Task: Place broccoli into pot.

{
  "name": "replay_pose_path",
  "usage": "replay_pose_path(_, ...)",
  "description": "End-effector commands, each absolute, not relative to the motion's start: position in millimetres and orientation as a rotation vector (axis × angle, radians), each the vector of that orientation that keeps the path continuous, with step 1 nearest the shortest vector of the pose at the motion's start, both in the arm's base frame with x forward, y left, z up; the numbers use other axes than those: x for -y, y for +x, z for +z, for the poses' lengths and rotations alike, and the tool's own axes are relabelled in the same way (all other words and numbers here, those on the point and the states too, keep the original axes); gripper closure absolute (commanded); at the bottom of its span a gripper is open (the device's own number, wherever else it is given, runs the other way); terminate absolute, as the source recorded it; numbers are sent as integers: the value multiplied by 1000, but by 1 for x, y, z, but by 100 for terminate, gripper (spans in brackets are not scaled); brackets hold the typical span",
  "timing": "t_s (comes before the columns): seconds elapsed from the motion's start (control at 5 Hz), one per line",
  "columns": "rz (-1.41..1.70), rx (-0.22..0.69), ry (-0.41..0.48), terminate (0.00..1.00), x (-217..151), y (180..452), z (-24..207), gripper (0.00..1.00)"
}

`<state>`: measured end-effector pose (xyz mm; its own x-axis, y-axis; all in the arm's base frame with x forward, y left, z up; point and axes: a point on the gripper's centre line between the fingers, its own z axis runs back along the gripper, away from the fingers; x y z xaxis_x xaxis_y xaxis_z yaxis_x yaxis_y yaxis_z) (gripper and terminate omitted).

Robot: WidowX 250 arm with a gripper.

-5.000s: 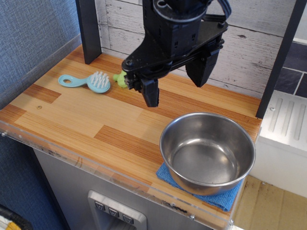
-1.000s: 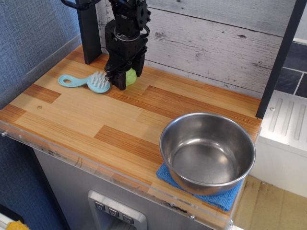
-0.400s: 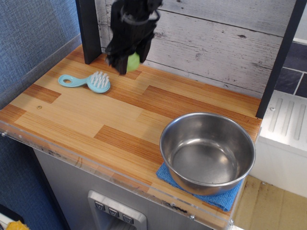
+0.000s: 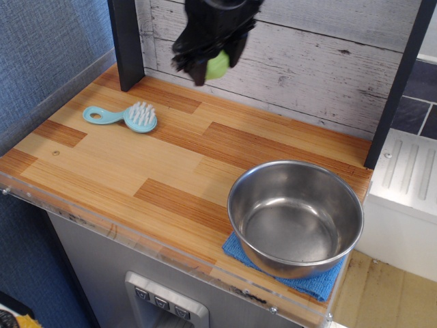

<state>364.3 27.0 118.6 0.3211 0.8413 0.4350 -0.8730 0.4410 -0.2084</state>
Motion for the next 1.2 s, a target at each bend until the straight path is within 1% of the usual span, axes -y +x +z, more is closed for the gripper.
replay_pose_path(0.0, 987, 602, -35, 0, 35, 326, 157, 100)
replay_pose_path(0.2, 917, 593, -59, 0, 63, 307, 156, 100)
replay_pose_path(0.4, 852, 572, -69, 0, 89, 290, 149, 100)
replay_pose_path(0.6, 803, 548, -67, 0, 101, 279, 135, 100)
replay_pose_path(1.0, 787, 483, -40, 0, 108, 274, 102, 100)
